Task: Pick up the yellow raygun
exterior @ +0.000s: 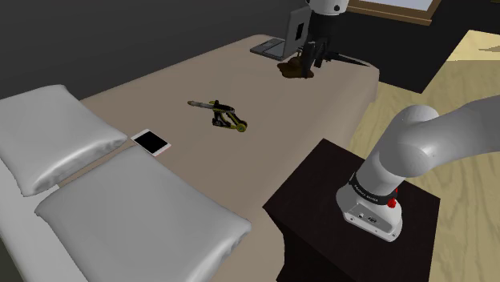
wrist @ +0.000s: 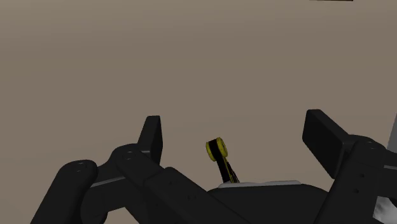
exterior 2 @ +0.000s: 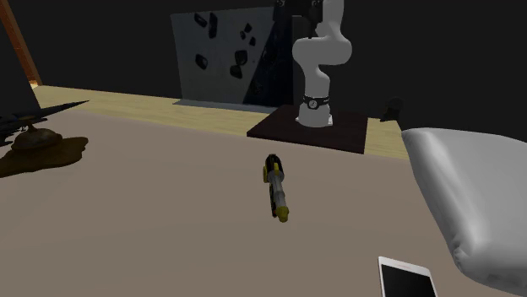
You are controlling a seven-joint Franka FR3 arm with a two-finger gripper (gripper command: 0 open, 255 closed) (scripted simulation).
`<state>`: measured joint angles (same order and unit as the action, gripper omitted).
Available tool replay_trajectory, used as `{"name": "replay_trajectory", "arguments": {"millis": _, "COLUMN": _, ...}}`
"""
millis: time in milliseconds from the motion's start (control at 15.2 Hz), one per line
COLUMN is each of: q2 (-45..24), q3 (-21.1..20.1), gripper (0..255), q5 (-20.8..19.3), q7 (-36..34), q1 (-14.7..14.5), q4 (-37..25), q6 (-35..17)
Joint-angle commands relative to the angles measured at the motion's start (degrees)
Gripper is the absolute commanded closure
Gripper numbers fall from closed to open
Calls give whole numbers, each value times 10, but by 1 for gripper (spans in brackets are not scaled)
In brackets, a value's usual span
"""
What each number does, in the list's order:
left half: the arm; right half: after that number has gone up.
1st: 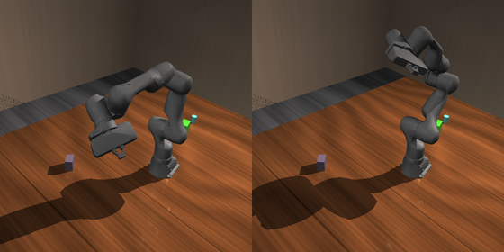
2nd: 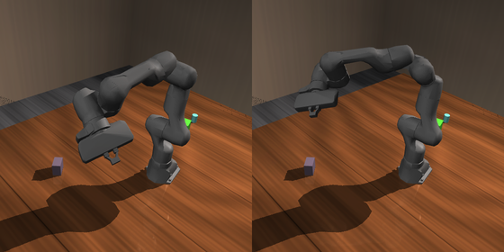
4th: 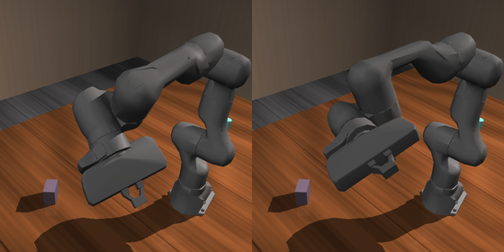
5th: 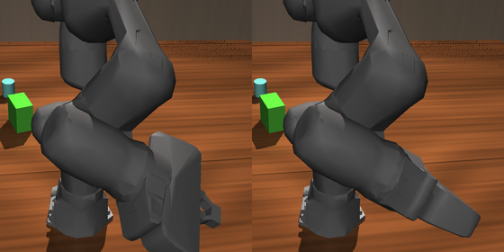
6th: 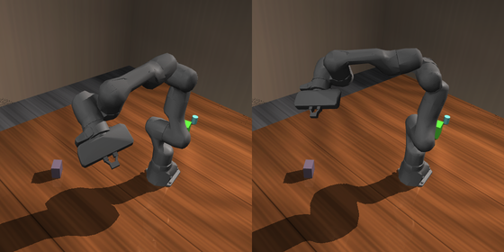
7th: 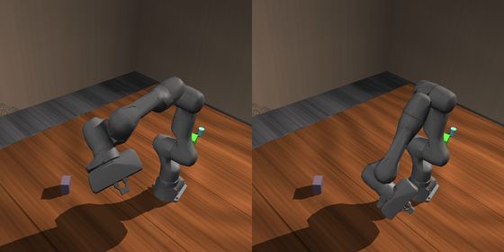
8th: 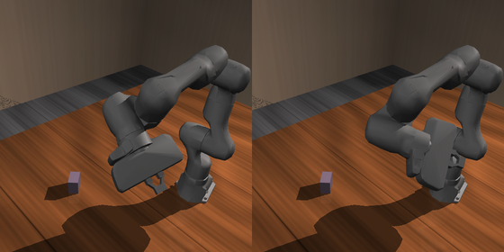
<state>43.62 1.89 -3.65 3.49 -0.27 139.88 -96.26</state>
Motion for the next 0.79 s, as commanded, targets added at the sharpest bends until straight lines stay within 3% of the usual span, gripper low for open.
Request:
{"name": "replay_trajectory", "arguments": {"millis": 0, "q2": 0, "q3": 0, "gripper": 0, "q5": 0, "q7": 0, "q1": 0, "q4": 0, "q6": 0}}
{"name": "replay_trajectory", "arguments": {"millis": 726, "q2": -243, "q3": -19, "gripper": 0, "q5": -17, "q7": 2, "q1": -17, "q4": -79, "q6": -155}}
